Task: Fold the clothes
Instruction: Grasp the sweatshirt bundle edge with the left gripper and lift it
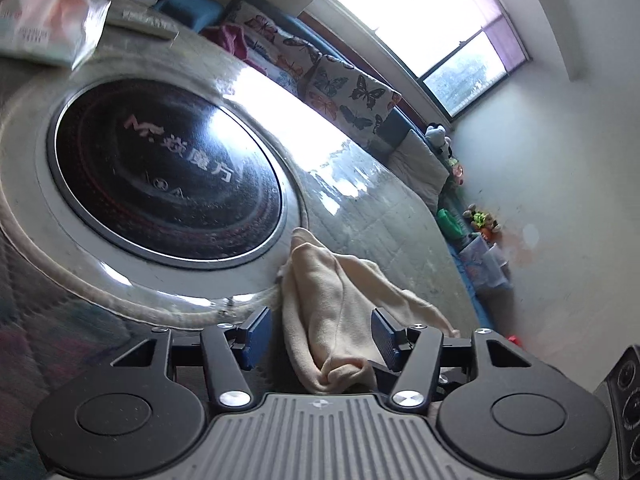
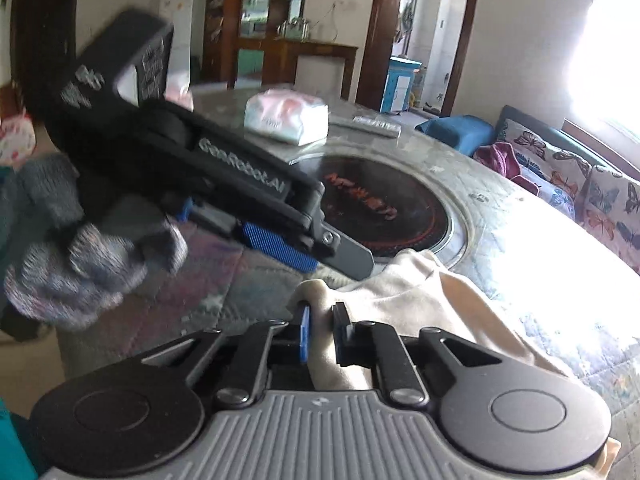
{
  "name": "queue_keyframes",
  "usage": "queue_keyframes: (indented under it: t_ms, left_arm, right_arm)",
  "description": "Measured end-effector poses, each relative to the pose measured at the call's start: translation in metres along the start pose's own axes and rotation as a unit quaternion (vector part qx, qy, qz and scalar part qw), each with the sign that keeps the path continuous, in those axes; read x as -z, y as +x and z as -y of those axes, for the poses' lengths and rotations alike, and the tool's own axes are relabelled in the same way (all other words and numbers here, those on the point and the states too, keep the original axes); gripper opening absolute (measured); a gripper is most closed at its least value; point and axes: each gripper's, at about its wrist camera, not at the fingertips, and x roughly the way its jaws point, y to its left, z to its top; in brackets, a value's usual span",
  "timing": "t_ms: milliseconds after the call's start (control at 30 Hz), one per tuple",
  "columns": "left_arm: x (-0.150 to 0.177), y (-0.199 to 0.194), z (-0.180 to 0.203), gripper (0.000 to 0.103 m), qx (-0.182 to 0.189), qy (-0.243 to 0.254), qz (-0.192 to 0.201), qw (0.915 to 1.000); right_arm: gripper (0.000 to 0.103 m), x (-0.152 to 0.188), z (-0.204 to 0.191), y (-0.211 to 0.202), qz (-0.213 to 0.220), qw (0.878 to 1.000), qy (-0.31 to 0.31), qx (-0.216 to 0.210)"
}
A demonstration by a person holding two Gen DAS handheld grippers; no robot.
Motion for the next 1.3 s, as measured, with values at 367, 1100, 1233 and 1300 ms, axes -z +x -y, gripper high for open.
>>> queue_keyframes:
  t_ms: [367, 1100, 1233, 1300]
  left_arm:
    - [-0.008, 0.034, -0.009, 0.059, 0.040, -0.105, -0.043, 0.9927]
    - [0.001, 0.033, -0.023, 0.022, 0.030, -0.110, -0.046, 0.9924]
    - [0.003, 0.033, -0.021, 0.022, 0.025, -0.097, -0.044, 0.9939]
    - [0.004, 0.032, -0.020, 0.022, 0.023, -0.093, -0.044, 0.9944]
  right_arm:
    - [0.007, 0.000, 0.021, -0.033, 0.035, 0.998, 0.039, -0.024]
    - [0.022, 0.047, 0.055, -0.064, 0.034, 0.991, 0.123, 0.038]
    - [0.022, 0.073, 0.092, -0.072, 0.018, 0.977, 0.180, 0.112]
    - [0.022, 0.084, 0.110, -0.075, 0.011, 0.967, 0.208, 0.146]
